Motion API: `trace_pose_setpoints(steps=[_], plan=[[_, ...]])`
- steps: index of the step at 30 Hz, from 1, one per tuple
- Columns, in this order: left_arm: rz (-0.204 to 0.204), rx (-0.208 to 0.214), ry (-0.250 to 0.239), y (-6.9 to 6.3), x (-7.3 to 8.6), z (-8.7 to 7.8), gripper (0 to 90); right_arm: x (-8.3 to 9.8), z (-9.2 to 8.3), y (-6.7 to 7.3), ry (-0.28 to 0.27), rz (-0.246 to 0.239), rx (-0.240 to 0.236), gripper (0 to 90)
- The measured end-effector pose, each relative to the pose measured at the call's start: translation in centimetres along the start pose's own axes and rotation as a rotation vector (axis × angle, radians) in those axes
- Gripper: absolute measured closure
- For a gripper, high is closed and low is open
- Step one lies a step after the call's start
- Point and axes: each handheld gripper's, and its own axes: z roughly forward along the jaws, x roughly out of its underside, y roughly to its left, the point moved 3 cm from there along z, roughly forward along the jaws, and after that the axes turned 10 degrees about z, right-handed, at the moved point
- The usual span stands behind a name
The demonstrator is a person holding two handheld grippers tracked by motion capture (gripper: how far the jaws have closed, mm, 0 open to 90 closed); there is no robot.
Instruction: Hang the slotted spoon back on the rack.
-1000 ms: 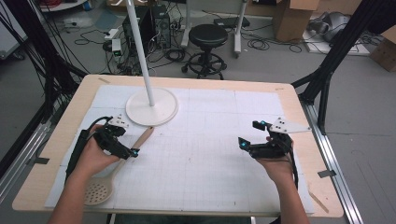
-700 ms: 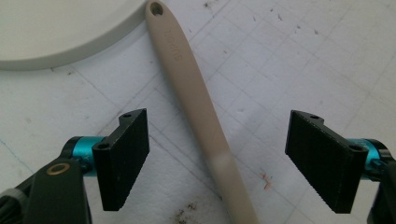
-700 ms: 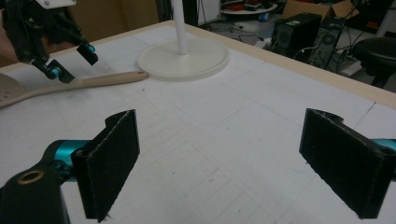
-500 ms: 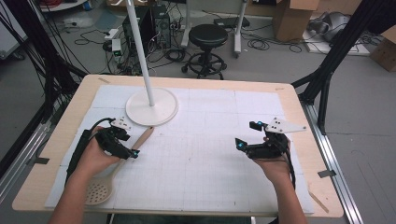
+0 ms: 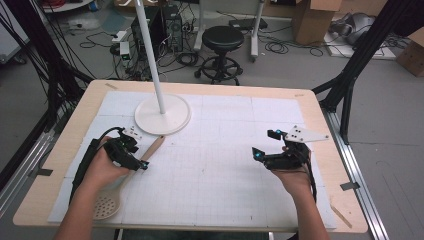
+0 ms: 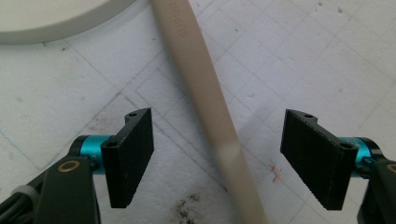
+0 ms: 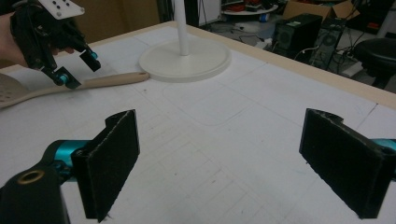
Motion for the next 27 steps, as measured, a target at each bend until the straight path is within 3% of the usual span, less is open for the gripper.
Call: trace_pose_setpoints(steps=[5,13,19,27], plan=[[0.022,-0.004,0.036,-0.11,0.09,0.60,28.0,-0.01,-0.26,-0.37,-0.006,0.011,0.005,11.3],[0.005,-0.006,0.076,-0.17,0.19,1.03,33.1,0.03,-0.22,-0.26,-0.002,0.005,0.005,11.3],[-0.006,-0.015,0.074,-0.14,0.11,1.02,37.6,0.04,-0.23,-0.29,0.000,0.006,0.005,11.3],[0.031,-0.002,0.127,-0.70,-0.66,0.95,55.5,0.04,-0.16,-0.32,-0.001,0.002,0.010,11.3]])
